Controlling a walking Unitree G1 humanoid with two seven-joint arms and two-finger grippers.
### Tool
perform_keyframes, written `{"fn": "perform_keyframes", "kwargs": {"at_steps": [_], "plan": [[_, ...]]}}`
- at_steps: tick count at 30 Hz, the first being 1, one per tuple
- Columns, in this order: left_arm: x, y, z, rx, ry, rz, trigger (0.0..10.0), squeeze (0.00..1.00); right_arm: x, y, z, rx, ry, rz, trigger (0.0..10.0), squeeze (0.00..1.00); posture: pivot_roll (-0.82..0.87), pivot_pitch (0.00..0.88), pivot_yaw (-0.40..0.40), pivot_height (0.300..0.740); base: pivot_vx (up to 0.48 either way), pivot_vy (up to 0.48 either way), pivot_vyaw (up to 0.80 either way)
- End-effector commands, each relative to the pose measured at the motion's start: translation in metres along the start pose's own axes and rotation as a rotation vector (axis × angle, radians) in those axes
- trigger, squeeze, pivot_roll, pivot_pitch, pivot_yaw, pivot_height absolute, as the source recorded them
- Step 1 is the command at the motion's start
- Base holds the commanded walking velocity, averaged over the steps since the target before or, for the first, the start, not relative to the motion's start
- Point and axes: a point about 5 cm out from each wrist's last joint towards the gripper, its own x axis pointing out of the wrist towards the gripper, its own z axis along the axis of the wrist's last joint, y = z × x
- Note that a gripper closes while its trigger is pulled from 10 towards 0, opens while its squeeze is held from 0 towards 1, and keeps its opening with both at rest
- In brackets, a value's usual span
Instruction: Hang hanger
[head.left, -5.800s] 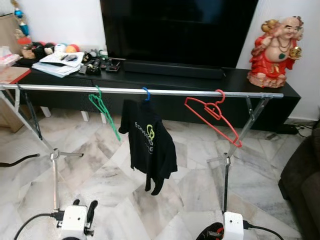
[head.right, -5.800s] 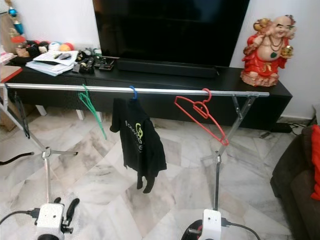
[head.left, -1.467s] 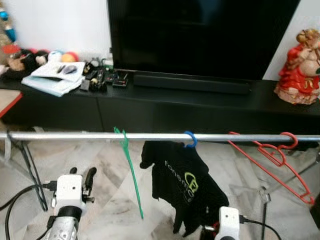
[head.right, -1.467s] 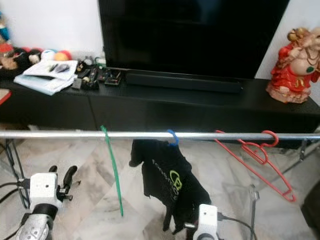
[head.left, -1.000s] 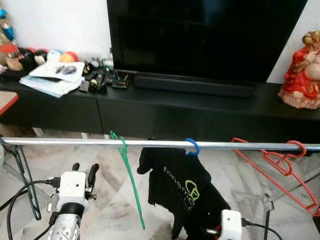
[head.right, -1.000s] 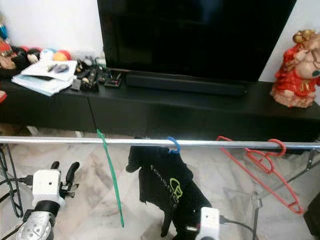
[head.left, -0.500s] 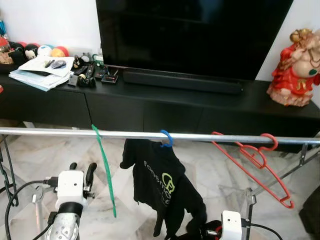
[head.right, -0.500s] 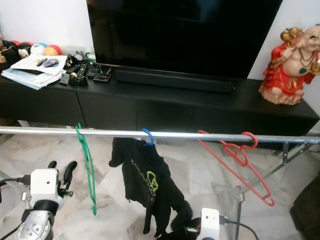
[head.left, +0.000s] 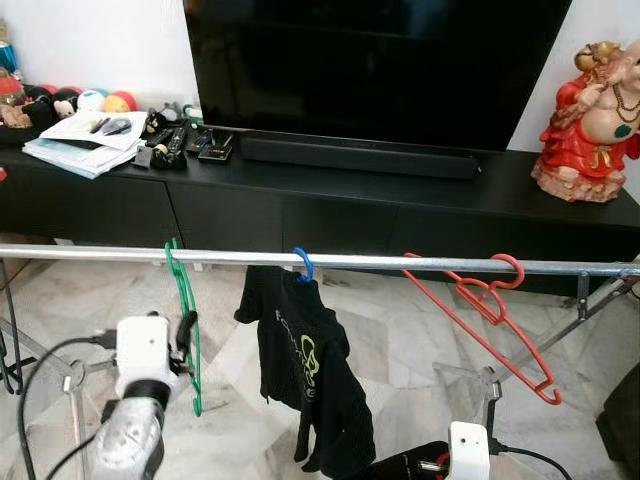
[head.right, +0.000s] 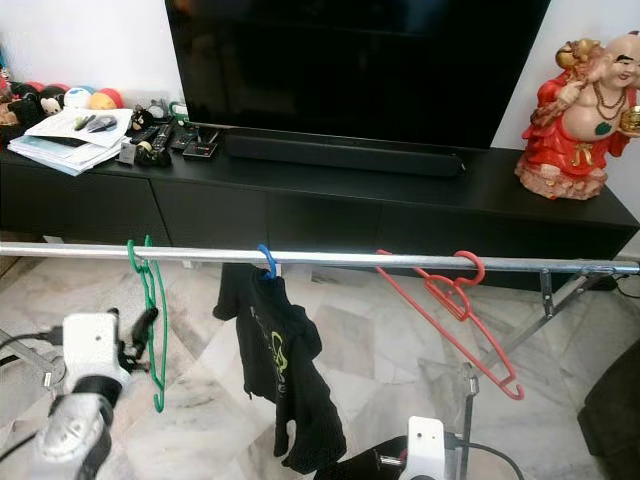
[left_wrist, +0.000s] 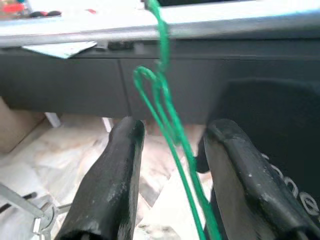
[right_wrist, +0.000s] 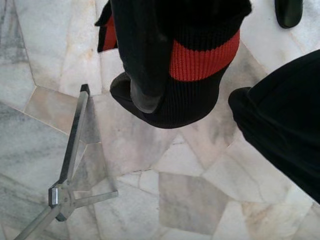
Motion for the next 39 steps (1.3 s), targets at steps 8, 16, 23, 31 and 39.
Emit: {"fn": "perform_keyframes", "kwargs": {"at_steps": [8,16,23,31,39], "plan": [[0.029,-0.014,0.017,0.097,0.143,-0.136,10.0,0.0,0.001,0.001,0.005,-0.001,-0.012,0.001,10.0,0.0,0.11,0.093,-0.038,0.74,0.0,0.0,0.0],[0.045,-0.014,0.025,0.116,0.232,-0.054,10.0,0.0,0.002,0.001,0.007,0.005,-0.017,-0.003,10.0,0.0,0.1,0.096,-0.036,0.74,0.0,0.0,0.0],[0.046,-0.001,0.03,0.103,0.272,0.062,10.0,0.0,0.002,0.001,0.008,0.006,-0.019,-0.004,10.0,0.0,0.09,0.093,-0.032,0.74,0.0,0.0,0.0],[0.043,0.013,0.014,0.078,0.371,0.087,10.0,0.0,0.002,0.003,0.006,0.0,-0.015,0.005,10.0,0.0,0.09,0.088,-0.031,0.74,0.0,0.0,0.0],[0.05,0.006,0.003,0.034,0.388,0.008,10.0,0.0,0.002,0.003,0.008,-0.003,-0.02,0.006,10.0,0.0,0.09,0.074,-0.028,0.74,0.0,0.0,0.0]]}}
